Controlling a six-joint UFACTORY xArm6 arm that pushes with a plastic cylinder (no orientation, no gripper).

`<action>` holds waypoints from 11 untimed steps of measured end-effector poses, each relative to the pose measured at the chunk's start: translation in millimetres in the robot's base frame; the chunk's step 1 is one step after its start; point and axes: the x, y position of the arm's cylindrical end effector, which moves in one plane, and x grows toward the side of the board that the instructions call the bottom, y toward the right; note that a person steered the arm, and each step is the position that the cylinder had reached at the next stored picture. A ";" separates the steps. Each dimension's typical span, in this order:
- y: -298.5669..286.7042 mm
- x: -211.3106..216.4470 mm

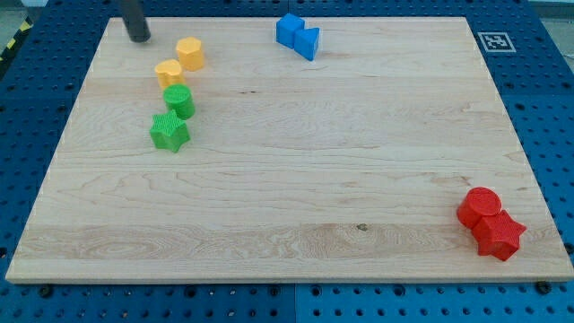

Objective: Slide the yellow hexagon towards the yellow heart slightly

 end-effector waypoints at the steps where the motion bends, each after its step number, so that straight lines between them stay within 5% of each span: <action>1: 41.3 -1.0; 3: 101.2 13.1; 11: 132.0 61.6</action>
